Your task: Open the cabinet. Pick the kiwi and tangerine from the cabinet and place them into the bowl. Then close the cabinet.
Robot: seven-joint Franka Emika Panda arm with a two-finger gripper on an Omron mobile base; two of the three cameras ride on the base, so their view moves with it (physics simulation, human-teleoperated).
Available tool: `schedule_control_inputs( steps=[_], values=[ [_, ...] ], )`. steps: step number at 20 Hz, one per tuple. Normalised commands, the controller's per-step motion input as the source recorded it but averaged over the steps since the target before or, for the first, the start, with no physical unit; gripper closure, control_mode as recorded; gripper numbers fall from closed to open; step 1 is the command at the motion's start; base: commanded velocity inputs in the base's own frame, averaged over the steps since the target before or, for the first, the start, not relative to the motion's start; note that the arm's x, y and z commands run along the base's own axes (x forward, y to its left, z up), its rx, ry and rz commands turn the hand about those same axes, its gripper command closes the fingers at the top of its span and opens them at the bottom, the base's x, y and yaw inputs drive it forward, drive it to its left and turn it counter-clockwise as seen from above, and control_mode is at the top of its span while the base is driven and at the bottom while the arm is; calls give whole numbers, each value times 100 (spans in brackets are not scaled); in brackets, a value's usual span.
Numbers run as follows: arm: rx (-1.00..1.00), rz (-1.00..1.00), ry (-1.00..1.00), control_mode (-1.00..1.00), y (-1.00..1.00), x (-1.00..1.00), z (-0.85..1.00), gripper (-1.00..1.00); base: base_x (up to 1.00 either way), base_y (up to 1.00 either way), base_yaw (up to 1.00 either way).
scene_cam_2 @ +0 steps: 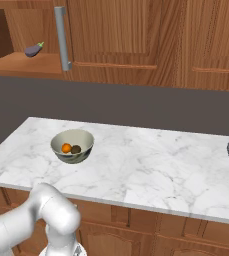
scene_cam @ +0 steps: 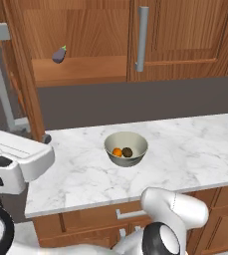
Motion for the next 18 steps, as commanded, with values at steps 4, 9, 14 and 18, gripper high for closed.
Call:
schedule_control_inputs(
  steps=[4,9,14,18],
  values=[
    [20,13,0,-100,-99,94,-1,-100,0,0,0],
    [16,15,0,-100,-94,100,-11,-100,0,0,0],
    [9,17,0,-100,-74,100,-19,-100,0,0,0],
    [5,17,-1,-100,-53,100,-22,-100,0,0,0]
  ],
)
